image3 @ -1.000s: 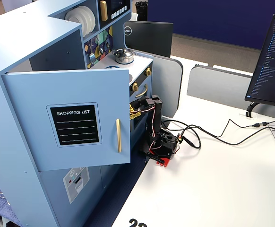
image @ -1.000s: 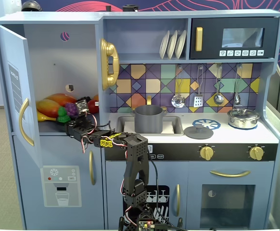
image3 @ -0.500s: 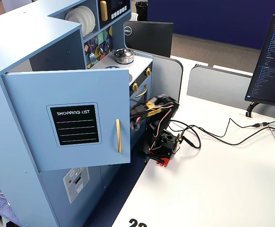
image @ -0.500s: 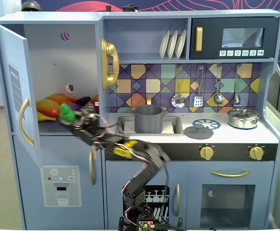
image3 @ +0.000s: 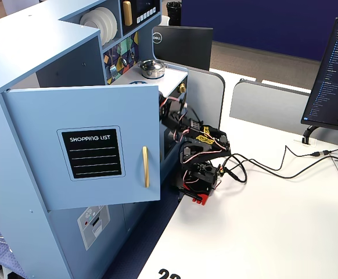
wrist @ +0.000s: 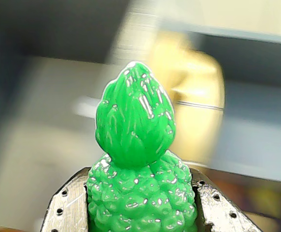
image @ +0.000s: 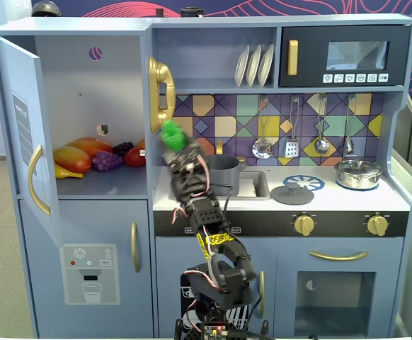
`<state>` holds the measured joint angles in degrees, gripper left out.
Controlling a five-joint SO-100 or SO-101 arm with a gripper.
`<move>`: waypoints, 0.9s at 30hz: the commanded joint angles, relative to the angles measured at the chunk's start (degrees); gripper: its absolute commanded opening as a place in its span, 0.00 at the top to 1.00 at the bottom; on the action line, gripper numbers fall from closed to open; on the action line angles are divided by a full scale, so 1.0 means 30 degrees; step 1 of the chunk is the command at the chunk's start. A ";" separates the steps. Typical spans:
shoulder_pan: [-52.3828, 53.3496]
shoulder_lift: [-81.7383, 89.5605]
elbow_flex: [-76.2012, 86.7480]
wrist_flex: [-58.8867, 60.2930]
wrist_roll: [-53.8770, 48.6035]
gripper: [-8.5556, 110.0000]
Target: Pick up the green pineapple from the left cabinet and place it in the gray recipient
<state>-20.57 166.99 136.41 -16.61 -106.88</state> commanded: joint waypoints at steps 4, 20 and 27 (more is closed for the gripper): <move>0.7031 -0.2549 -0.6240 0.6709 0.3896 0.93; 0.7617 -1.4971 -1.4355 0.9199 0.3193 0.92; 0.7412 -1.5674 -1.4121 0.7441 0.5273 0.72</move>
<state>2.64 119.62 98.09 8.70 -93.96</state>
